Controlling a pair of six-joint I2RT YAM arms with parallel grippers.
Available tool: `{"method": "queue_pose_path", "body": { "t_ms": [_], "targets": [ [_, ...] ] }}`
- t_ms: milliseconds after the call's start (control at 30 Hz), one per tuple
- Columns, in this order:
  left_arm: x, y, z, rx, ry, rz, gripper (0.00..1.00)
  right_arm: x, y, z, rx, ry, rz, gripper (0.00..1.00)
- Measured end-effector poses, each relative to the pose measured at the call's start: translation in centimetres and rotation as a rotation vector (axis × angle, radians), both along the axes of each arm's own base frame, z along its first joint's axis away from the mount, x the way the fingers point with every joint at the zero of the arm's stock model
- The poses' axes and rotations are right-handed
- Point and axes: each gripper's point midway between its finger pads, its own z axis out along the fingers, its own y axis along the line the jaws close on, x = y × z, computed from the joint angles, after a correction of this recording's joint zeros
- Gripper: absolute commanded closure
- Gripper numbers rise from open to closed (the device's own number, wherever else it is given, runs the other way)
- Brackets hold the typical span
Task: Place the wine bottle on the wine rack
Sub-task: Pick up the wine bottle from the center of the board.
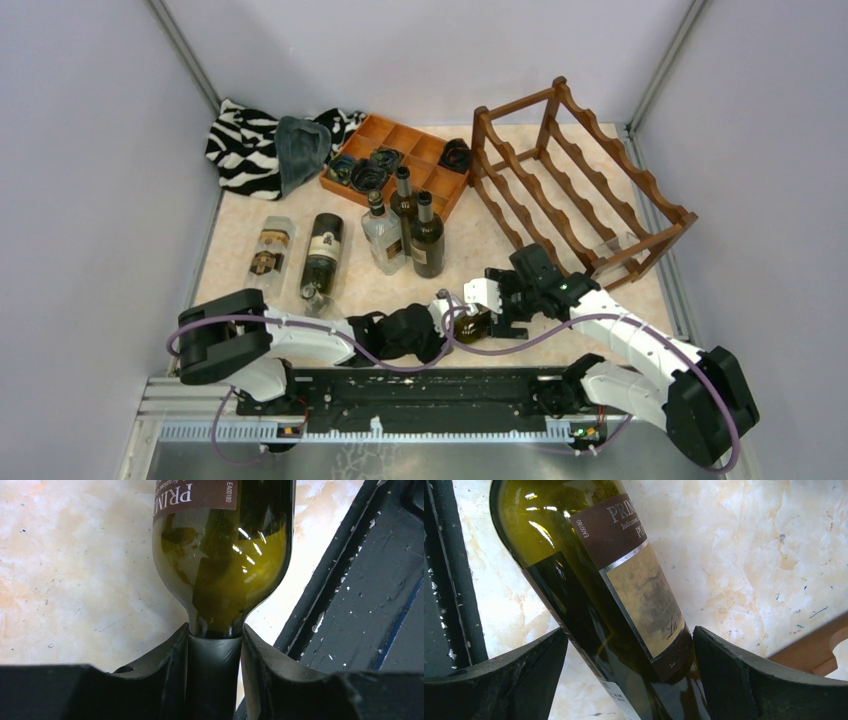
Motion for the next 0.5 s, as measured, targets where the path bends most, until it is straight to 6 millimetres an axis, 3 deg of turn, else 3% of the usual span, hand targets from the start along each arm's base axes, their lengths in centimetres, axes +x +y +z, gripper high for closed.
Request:
{"method": "queue_pose_path", "body": {
  "t_ms": [200, 267, 500],
  "targets": [
    [-0.15, -0.01, 0.04, 0.026, 0.03, 0.013, 0.51, -0.04, 0.05, 0.01, 0.004, 0.003, 0.001, 0.08],
    [-0.15, -0.02, 0.03, 0.028, 0.032, 0.015, 0.59, -0.05, 0.06, 0.02, 0.005, 0.003, 0.001, 0.08],
    [-0.18, -0.53, -0.1, 0.045, 0.041, 0.004, 0.61, 0.06, -0.15, 0.01, 0.005, 0.004, -0.004, 0.08]
  ]
}}
